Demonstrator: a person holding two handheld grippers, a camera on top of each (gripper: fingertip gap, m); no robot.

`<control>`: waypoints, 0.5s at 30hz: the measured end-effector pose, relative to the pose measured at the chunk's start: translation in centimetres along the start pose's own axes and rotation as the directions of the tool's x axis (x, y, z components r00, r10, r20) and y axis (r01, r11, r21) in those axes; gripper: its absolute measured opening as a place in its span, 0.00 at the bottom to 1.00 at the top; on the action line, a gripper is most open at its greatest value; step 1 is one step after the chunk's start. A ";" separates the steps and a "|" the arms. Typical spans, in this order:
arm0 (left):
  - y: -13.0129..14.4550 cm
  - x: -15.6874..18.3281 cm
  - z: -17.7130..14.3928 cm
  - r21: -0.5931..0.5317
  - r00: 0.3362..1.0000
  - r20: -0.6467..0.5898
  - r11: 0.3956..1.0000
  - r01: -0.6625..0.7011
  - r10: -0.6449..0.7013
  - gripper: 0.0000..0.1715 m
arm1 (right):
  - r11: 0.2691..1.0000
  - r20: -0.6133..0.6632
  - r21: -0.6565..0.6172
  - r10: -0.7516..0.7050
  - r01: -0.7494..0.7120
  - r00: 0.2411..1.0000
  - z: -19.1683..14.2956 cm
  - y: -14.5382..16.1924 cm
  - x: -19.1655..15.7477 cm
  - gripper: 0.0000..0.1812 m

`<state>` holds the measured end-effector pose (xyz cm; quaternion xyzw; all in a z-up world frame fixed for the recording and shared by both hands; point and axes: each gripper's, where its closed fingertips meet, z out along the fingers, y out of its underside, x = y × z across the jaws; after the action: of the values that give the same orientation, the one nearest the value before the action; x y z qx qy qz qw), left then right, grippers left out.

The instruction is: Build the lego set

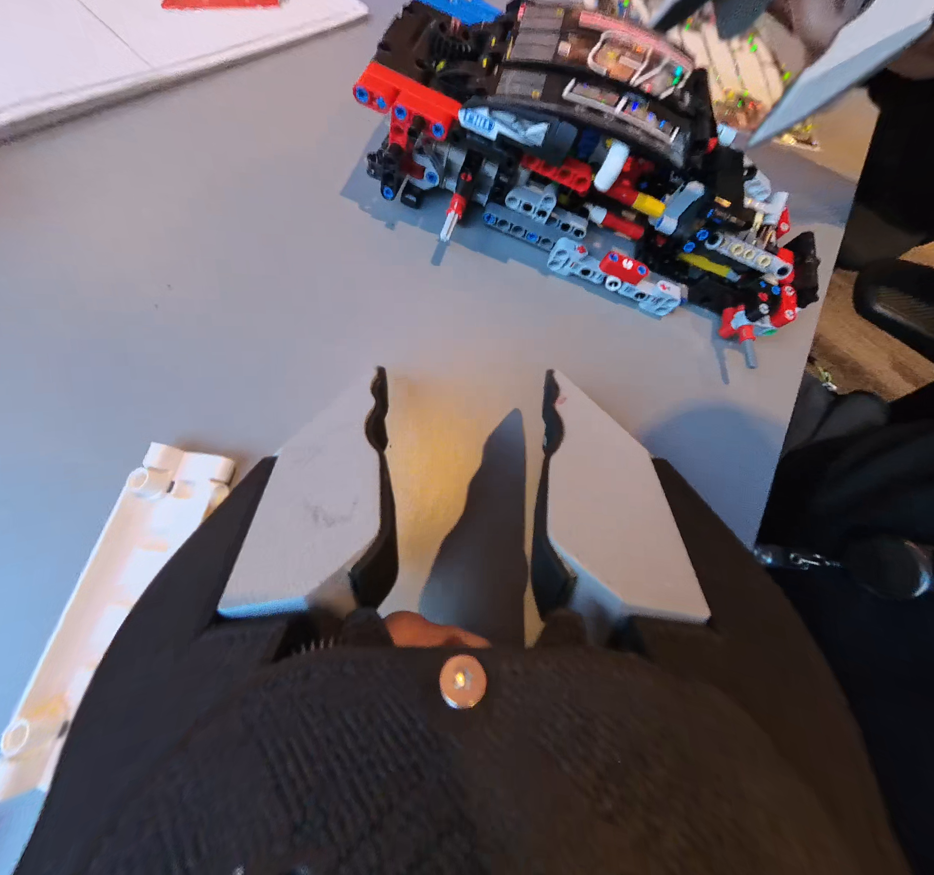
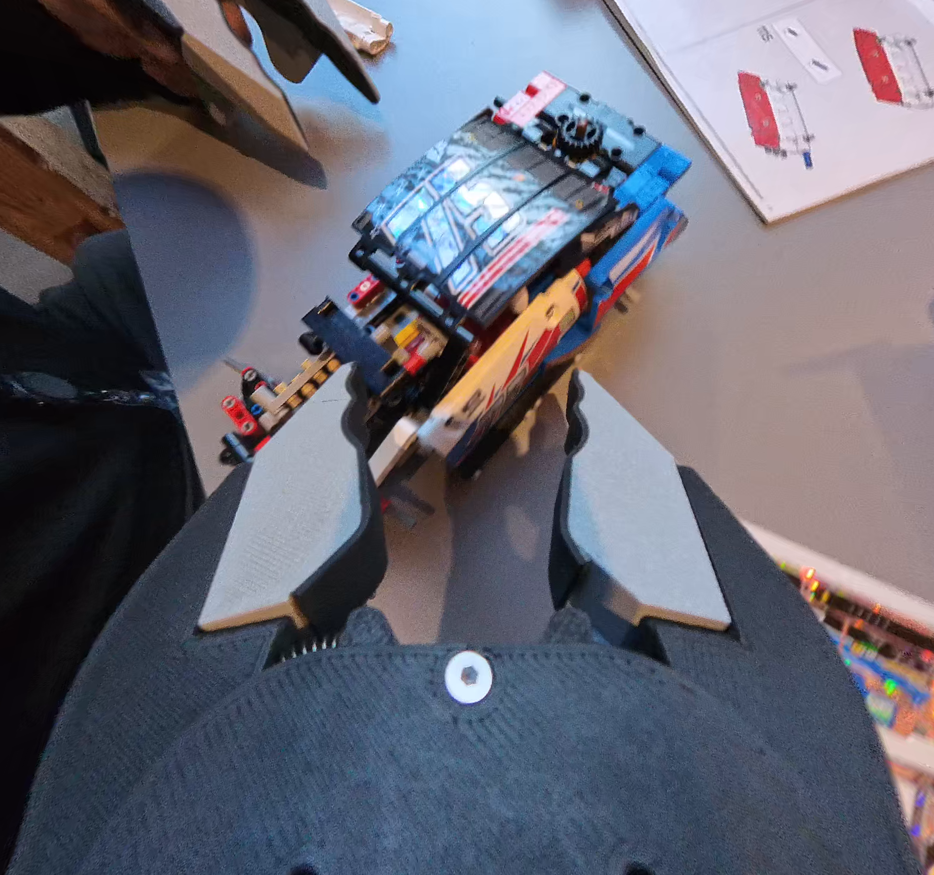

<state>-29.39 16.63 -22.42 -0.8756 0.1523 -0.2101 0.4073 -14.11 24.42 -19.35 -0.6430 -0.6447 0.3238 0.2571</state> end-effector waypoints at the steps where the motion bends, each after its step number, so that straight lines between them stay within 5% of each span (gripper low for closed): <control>1: -0.6 0.0 0.0 0.026 1.000 -0.003 1.000 -0.010 0.010 0.33 | 1.000 -0.006 0.006 0.028 -0.028 1.000 -0.6 0.5 -0.3 0.43; 8: -4.9 -1.5 2.3 0.068 0.973 0.043 0.971 -0.231 0.228 0.38 | 0.982 -0.126 0.043 0.190 -0.186 0.974 -2.7 3.2 -3.0 0.47; 15: -10.2 -2.0 4.8 0.160 0.977 -0.180 0.984 -0.082 0.110 0.34 | 0.977 -0.253 0.057 0.214 -0.206 0.944 -3.2 5.2 -5.1 0.44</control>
<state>-27.82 26.95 -17.80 -0.8098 0.2159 -0.2830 0.4663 -8.05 19.46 -20.67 -0.7407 -0.5289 0.2724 0.3123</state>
